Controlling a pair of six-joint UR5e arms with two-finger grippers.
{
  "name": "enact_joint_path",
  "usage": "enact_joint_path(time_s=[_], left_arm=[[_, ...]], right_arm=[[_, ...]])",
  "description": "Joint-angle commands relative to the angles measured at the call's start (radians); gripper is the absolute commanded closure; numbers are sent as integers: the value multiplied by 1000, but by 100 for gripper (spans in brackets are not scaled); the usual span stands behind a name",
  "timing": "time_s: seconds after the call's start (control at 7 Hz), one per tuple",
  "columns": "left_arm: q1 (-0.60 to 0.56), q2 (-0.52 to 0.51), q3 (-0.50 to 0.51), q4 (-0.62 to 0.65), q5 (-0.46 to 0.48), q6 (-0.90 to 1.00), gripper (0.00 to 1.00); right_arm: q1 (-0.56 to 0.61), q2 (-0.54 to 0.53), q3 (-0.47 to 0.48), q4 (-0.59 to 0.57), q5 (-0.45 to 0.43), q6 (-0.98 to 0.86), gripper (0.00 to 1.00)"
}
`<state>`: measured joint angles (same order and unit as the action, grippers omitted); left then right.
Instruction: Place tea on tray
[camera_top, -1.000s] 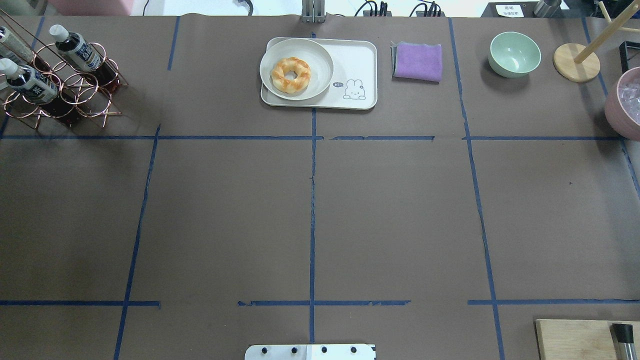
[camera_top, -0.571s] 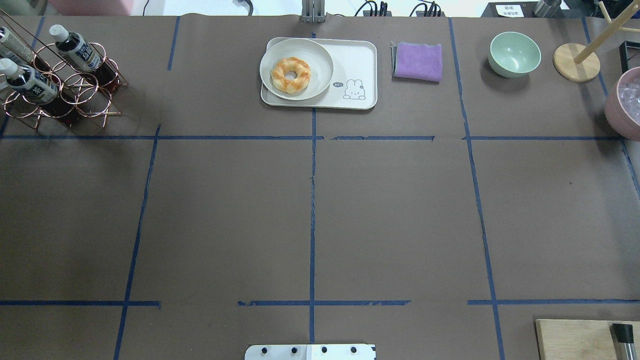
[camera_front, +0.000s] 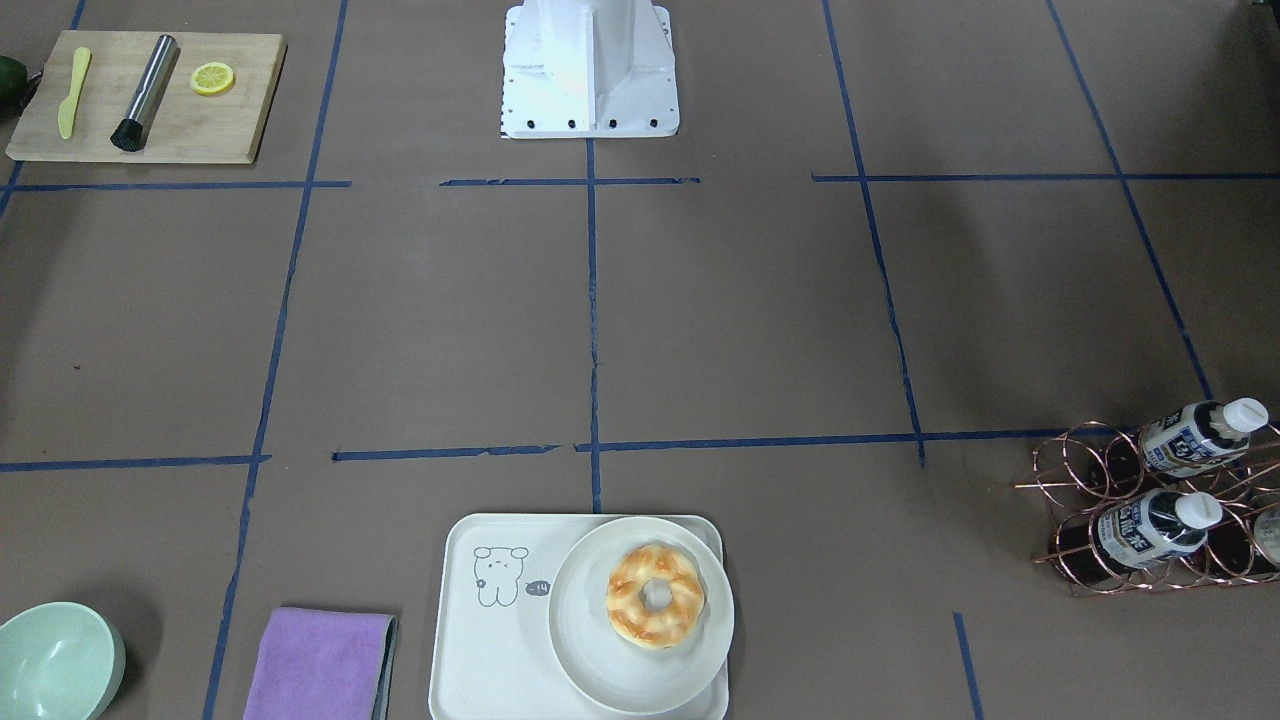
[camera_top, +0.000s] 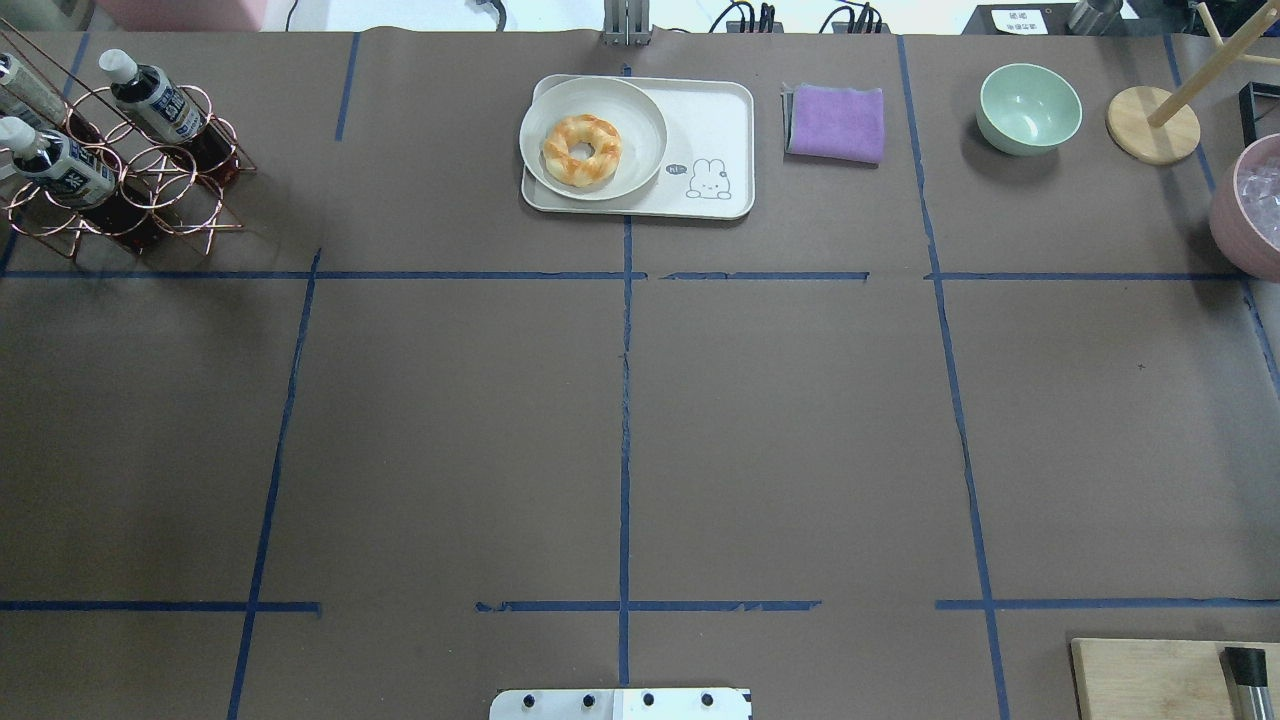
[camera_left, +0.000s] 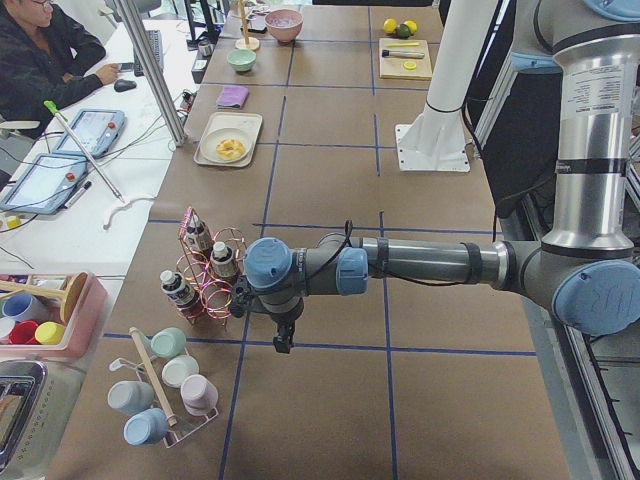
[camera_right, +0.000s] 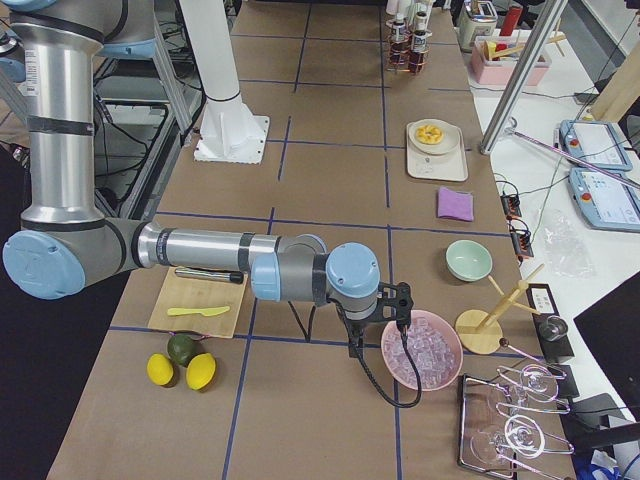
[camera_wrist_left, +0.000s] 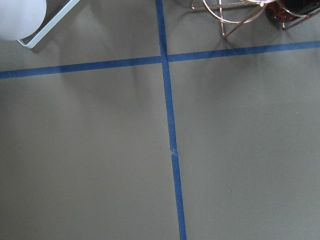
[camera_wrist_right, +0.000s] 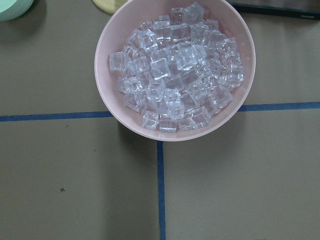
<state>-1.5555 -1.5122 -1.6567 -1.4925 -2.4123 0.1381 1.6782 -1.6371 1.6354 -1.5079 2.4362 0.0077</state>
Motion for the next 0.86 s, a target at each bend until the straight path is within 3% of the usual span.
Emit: enact_joint_path(time_s=[0.0, 0.43, 0.71], left_arm=[[0, 0, -2, 0, -1, 0, 0], [0, -13, -38, 0, -5, -2, 0], [0, -11, -89, -160, -7, -116, 0]], right_arm=[[0, -1, 1, 2, 1, 0, 0], [0, 2, 1, 8, 1, 0, 0], [0, 2, 1, 11, 0, 2, 0]])
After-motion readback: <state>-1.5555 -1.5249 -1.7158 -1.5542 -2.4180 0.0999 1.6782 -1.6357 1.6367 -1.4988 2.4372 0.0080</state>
